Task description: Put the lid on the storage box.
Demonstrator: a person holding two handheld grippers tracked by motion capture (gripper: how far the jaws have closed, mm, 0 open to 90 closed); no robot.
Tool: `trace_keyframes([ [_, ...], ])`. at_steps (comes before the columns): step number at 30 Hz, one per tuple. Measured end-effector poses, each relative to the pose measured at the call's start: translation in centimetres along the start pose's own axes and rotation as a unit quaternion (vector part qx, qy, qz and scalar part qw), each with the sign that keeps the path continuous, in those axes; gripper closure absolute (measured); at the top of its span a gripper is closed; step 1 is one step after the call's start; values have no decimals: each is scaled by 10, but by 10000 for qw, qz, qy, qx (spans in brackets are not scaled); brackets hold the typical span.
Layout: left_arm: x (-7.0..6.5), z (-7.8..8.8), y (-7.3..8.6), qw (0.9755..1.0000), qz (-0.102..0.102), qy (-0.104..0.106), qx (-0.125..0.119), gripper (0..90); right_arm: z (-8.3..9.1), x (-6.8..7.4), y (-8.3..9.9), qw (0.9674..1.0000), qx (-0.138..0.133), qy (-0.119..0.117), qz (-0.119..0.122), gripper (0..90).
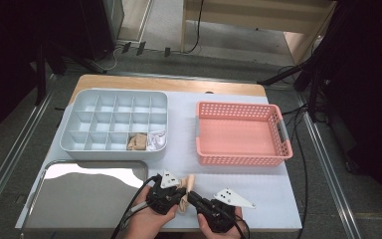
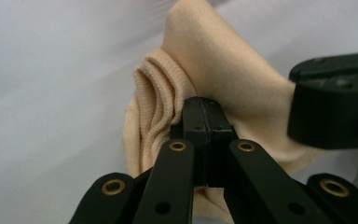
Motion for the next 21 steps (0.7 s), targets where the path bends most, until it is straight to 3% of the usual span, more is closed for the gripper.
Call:
trace_keyframes([
  [4, 4, 2, 1, 9990, 148, 418, -4, 894, -6, 4, 1, 9999, -4, 58, 146, 860],
  [7, 9, 9, 1, 9973, 325, 661, -77, 835, -9, 6, 1, 9998, -5, 124, 168, 857],
  [10, 18, 21, 0, 9964, 438, 658, -294, 727, -10, 7, 1, 9995, 11, 227, 237, 856],
  [14, 29, 30, 3, 9966, 527, 539, -328, 715, -15, 9, 3, 9990, 66, 305, 313, 855],
  [18, 35, 32, 7, 9964, 597, 525, -301, 730, -16, 12, 2, 9983, 69, 376, 430, 853],
  [21, 34, 29, 9, 9960, 592, 650, -188, 822, -16, 13, 0, 9983, 29, 383, 447, 853],
])
Point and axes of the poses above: each handheld gripper's, and its own axes: z roughly backward along the jaws, y roughly out of its underside, x roughly to its left, the point moved 8 cm from there along -z, roughly forward along the jaws, and after that the axes turned 13 degrees about x, right-handed, at the moved point
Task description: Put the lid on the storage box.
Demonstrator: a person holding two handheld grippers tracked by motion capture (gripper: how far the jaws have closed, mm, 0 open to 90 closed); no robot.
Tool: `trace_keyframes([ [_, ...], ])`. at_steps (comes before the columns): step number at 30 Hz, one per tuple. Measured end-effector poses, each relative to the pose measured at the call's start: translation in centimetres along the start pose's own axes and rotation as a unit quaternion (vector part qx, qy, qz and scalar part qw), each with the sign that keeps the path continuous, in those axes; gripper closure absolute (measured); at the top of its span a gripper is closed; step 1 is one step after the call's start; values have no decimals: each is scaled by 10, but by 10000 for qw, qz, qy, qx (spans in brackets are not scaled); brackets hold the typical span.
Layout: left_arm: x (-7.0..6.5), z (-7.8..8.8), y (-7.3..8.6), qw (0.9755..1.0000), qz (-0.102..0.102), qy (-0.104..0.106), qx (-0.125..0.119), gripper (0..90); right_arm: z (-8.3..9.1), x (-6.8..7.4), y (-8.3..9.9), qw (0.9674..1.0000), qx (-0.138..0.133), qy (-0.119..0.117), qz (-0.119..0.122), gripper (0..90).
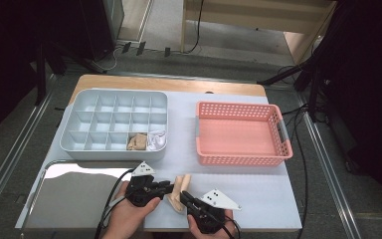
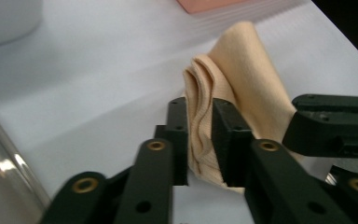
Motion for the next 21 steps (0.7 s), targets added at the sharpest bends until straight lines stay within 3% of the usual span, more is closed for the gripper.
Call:
trace_keyframes([
  [4, -6, -7, 1, 10000, -44, 20, 40, 897, 1, 3, -1, 10000, -4, 0, 39, 853],
  [9, -12, -14, 1, 9997, -22, 215, 130, 900, -2, 6, 0, 9999, 23, -9, 154, 853],
  [13, -8, -13, 0, 9994, 97, 308, 110, 877, -8, 8, 3, 9996, 130, 39, 246, 850],
  [16, 4, -6, -2, 9994, 245, 253, -8, 814, -12, 9, 5, 9993, 184, 56, 319, 849],
  [18, 11, 2, -6, 9987, 398, 226, -230, 798, -15, 9, 7, 9990, 257, 109, 344, 846],
  [21, 10, 12, -10, 9975, 424, 314, -465, 761, -19, 8, 8, 9988, 291, 154, 365, 846],
])
Point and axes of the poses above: each handheld gripper's, and its own axes: z roughly backward along the jaws, y roughly out of its underside, x roughly to its left, the point moved 8 cm from there along -z, roughly forward along the jaws, and after that the axes turned 13 degrees about x, right-handed, at the moved point
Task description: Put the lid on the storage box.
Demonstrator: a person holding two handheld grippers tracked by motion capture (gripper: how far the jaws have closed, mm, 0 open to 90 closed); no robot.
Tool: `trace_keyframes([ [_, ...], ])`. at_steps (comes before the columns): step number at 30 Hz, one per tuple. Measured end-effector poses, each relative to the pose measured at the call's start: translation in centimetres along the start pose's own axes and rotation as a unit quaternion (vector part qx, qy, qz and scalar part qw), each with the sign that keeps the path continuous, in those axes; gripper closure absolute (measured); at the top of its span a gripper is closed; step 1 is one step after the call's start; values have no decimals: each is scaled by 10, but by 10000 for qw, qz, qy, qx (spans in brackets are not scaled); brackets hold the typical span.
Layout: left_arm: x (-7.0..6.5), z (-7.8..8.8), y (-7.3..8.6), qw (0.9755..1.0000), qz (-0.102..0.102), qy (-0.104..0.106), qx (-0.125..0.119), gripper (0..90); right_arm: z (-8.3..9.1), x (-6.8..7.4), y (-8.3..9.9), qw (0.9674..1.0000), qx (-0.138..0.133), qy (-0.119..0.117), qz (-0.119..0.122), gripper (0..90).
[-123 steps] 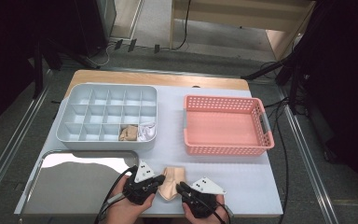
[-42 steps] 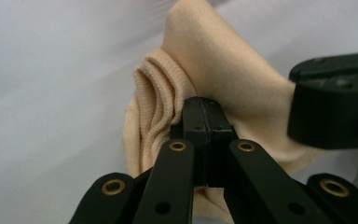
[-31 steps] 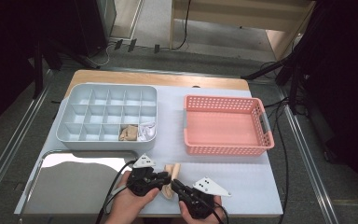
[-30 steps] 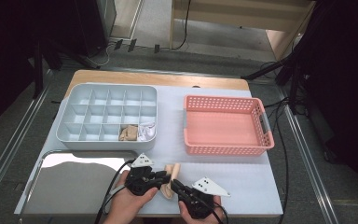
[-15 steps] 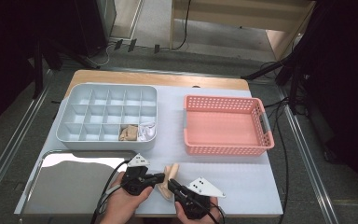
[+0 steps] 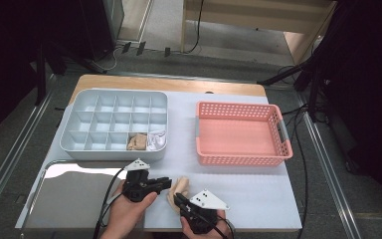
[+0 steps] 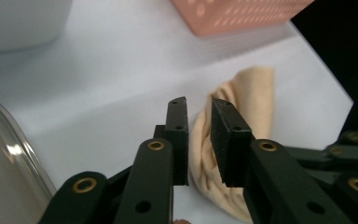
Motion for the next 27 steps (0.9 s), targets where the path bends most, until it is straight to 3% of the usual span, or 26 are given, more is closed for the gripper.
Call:
trace_keyframes([
  [5, -17, 0, -5, 9994, -272, 171, -119, 627, -5, 2, 1, 9999, 3, 131, 86, 844],
  [8, -23, -7, -6, 9993, -366, 73, -26, 649, -6, 4, 1, 9997, -1, 194, 143, 842],
  [10, -22, -11, -6, 9992, -391, -88, 47, 697, -6, 3, 1, 9997, -19, 172, 151, 842],
  [15, -18, -16, -4, 9989, -355, -245, 199, 753, -2, 4, 2, 9996, -32, 168, 225, 816],
  [20, -16, -15, -4, 9987, -362, -271, 221, 758, 12, 6, 4, 9995, -50, 49, 295, 794],
  [22, -15, -15, -4, 9988, -354, -273, 203, 757, 22, 5, 2, 9995, -184, 16, 260, 800],
  [25, -15, -15, -4, 9989, -335, -265, 212, 757, 33, 0, -3, 9991, -393, 76, 132, 834],
  [27, -15, -15, -4, 9989, -321, -262, 209, 753, 30, -3, -4, 9991, -360, 139, 154, 845],
])
Point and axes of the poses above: each handheld gripper's, and its own axes: z roughly backward along the jaws, y roughly out of its underside, x roughly to its left, the point moved 8 cm from there along -z, roughly forward along the jaws, and after that the axes turned 13 degrees about x, right-handed, at the moved point
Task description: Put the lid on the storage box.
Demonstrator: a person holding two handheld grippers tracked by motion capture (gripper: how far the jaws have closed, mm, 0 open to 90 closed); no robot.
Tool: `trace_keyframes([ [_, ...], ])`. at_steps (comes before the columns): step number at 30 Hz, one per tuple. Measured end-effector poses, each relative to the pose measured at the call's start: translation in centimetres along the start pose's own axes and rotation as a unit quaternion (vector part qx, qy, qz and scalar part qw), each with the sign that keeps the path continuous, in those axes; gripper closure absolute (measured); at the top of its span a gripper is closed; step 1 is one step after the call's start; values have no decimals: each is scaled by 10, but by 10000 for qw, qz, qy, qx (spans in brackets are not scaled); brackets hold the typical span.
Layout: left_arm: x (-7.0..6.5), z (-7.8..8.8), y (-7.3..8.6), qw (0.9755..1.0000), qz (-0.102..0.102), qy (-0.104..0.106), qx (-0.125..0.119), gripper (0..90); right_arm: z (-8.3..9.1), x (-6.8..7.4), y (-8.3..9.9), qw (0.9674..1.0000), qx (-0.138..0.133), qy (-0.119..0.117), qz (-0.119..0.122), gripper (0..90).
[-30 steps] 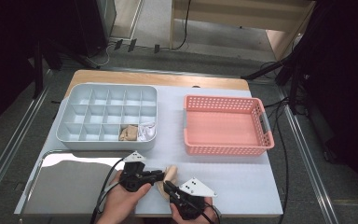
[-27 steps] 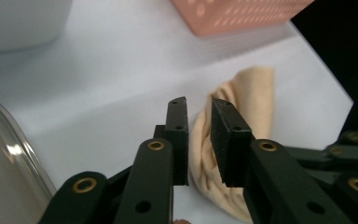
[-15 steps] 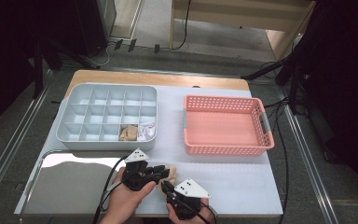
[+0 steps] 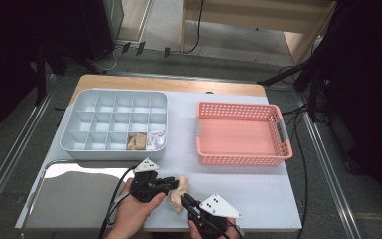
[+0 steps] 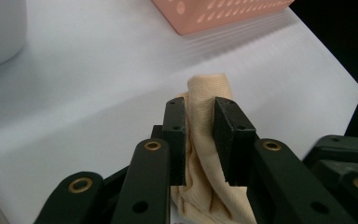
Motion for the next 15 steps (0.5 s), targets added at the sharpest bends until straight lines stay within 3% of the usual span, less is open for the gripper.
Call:
trace_keyframes([
  [2, 0, 0, 0, 10000, 1, -9, 13, 746, -8, 2, 2, 9999, 96, -32, -12, 845],
  [6, 1, -1, 0, 10000, 38, -3, 9, 708, -26, 9, 7, 9993, 308, 31, 185, 845],
  [10, 4, -1, 1, 9999, 147, 17, 58, 607, -33, 9, 10, 9992, 363, 106, 165, 862],
  [13, 6, -1, 0, 9989, 334, 312, 44, 500, -34, 10, 10, 9990, 368, 174, 191, 865],
  [15, 6, -3, 1, 9985, 356, 404, 108, 428, -35, 10, 11, 9990, 371, 165, 161, 869],
])
Point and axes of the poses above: each handheld gripper's, and its own axes: z roughly backward along the jaws, y roughly out of its underside, x roughly to its left, the point moved 8 cm from there along -z, roughly forward along the jaws, and after that the axes turned 13 degrees about x, right-handed, at the moved point
